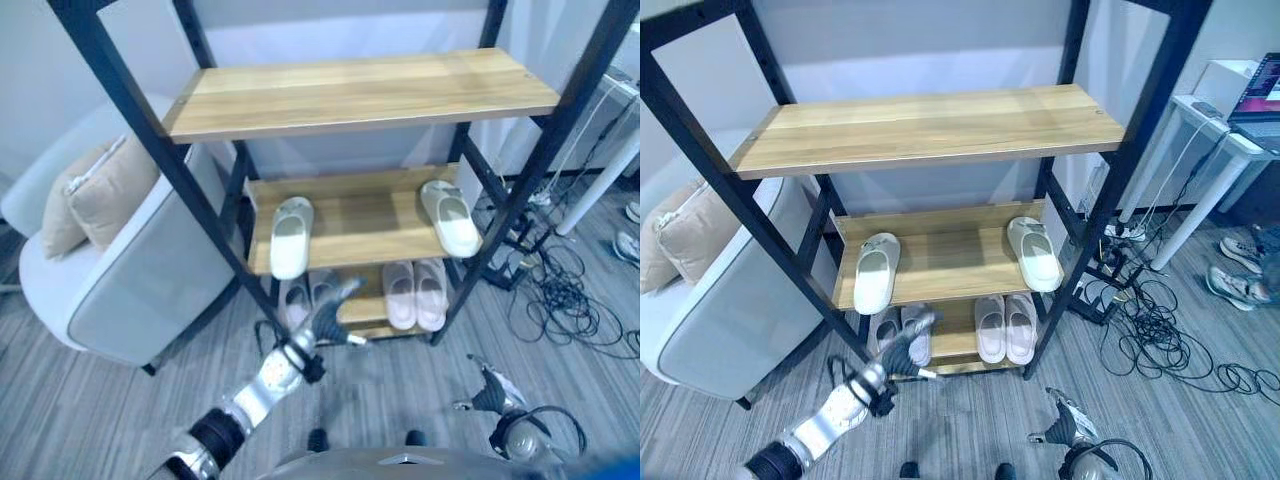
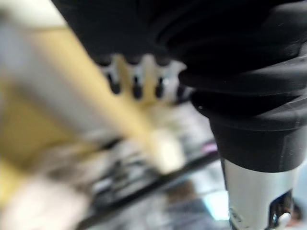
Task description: Arrange the slippers neatly on the shoe rack.
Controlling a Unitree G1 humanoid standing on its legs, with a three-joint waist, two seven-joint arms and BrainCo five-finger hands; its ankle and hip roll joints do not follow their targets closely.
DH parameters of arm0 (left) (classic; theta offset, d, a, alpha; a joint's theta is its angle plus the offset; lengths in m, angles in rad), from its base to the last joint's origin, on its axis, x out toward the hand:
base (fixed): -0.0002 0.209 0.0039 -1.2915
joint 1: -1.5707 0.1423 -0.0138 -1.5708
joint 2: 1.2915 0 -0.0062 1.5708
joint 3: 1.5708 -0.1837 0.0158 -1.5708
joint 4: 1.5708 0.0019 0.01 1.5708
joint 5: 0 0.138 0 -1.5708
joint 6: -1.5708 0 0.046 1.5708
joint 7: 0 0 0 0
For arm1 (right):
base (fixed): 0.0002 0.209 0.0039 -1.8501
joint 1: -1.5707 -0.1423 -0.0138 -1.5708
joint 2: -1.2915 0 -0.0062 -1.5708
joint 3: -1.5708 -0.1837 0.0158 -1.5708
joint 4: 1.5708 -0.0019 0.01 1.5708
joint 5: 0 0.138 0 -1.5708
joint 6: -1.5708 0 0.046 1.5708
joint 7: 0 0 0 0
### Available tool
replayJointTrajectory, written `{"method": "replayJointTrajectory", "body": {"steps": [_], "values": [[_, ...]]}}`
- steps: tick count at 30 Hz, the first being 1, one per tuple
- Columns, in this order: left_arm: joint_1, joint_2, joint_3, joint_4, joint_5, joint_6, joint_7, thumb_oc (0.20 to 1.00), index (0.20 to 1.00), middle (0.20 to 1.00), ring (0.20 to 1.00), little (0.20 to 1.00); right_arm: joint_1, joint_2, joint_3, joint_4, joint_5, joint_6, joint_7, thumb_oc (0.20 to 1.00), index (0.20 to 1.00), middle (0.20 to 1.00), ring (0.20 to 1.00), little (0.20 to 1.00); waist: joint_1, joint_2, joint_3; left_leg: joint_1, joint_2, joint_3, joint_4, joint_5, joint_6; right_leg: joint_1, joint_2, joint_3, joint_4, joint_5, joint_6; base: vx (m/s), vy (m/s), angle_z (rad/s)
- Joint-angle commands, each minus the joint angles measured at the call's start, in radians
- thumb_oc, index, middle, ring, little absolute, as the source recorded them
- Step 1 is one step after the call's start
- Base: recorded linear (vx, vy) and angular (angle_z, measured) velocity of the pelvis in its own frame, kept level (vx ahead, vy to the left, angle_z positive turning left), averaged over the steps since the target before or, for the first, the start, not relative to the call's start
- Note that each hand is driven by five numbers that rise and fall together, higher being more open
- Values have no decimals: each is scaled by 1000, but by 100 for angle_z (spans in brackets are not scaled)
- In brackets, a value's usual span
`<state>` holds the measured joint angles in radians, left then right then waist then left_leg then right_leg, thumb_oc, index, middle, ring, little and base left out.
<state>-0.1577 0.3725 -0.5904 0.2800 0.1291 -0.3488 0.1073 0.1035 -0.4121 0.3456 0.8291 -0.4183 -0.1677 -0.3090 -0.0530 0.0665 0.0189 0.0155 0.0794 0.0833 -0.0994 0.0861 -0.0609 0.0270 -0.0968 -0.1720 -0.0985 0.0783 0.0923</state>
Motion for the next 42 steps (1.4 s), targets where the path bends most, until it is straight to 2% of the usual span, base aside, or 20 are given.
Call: {"method": "replayJointTrajectory", "body": {"steps": [1,4,9,13,14,16,21,23,26,30,37,42], "values": [[-93,29,20,-68,4,-39,15,1000,1000,1000,1000,1000,-10,-22,-1,-39,-9,-18,8,1000,1000,1000,1000,1000,15,-23,31,-11,-7,-41,12,-76,-31,7,-68,22,11,-78,74,49,-56,-16],[-135,13,42,-57,-26,-12,8,1000,1000,1000,1000,1000,7,-22,-1,-43,-11,-8,28,1000,1000,1000,1000,1000,1,-7,26,6,-8,-27,12,-78,-33,16,-69,34,11,-80,74,59,-49,-10],[-218,-17,69,71,30,27,72,1000,1000,1000,1000,1000,0,-30,3,-35,-17,8,38,1000,1000,1000,1000,1000,-16,13,36,10,-10,-12,12,-76,-37,17,-68,46,11,-79,74,22,-26,-12],[-342,-53,71,313,104,93,151,1000,1000,1000,1000,1000,-6,-59,6,-42,-19,18,32,1000,1000,1000,1000,1000,-39,35,42,-1,-12,2,12,-69,-41,2,-69,56,11,-75,76,11,-8,-12],[-346,-56,70,317,105,91,153,1000,1000,1000,1000,1000,-6,-60,5,-43,-19,19,33,1000,1000,1000,1000,1000,-38,36,43,-1,-12,2,12,-69,-41,2,-69,56,11,-75,76,-3,0,-8],[-485,-76,65,539,130,141,212,1000,1000,1000,1000,1000,-9,-94,-4,-74,-20,23,20,1000,1000,1000,1000,1000,-66,58,63,-26,-14,12,12,-60,-43,-33,-70,70,11,-64,77,-33,13,-12],[-637,-80,75,752,110,170,256,1000,1000,1000,1000,1000,-16,-127,-14,-94,-14,24,2,1000,1000,1000,1000,1000,-91,77,84,-57,-10,23,12,-51,-45,-76,-68,86,11,-53,77,-21,-1,-13],[-668,-69,91,794,87,172,264,1000,1000,1000,1000,1000,-11,-129,-32,-99,3,24,-2,1000,1000,1000,1000,1000,-94,79,87,-59,-7,27,12,-49,-46,-79,-65,88,11,-53,76,26,-25,-6],[-695,-43,116,827,61,179,288,1000,1000,1000,1000,1000,3,-107,-89,-107,109,12,-1,1000,1000,1000,1000,1000,-99,75,88,-56,-2,34,12,-49,-46,-81,-61,94,11,-53,75,32,-34,-8],[-717,-7,129,833,62,184,306,1000,1000,1000,1000,1000,2,-108,-76,-111,89,10,-2,1000,1000,1000,1000,1000,-95,69,87,-56,2,33,12,-48,-46,-79,-56,94,12,-57,74,48,-44,-10],[-790,72,154,930,96,231,339,1000,1000,1000,1000,1000,-12,-101,-46,-122,74,9,2,1000,1000,1000,1000,1000,-92,61,98,-75,5,34,12,-44,-46,-107,-52,96,17,-54,75,5,-4,0],[-839,155,156,970,112,252,348,1000,1000,1000,1000,1000,-28,-107,-37,-125,71,10,1,1000,1000,1000,1000,1000,-87,53,114,-108,8,32,12,-36,-45,-145,-50,99,25,-48,77,-22,2,-1]]}}
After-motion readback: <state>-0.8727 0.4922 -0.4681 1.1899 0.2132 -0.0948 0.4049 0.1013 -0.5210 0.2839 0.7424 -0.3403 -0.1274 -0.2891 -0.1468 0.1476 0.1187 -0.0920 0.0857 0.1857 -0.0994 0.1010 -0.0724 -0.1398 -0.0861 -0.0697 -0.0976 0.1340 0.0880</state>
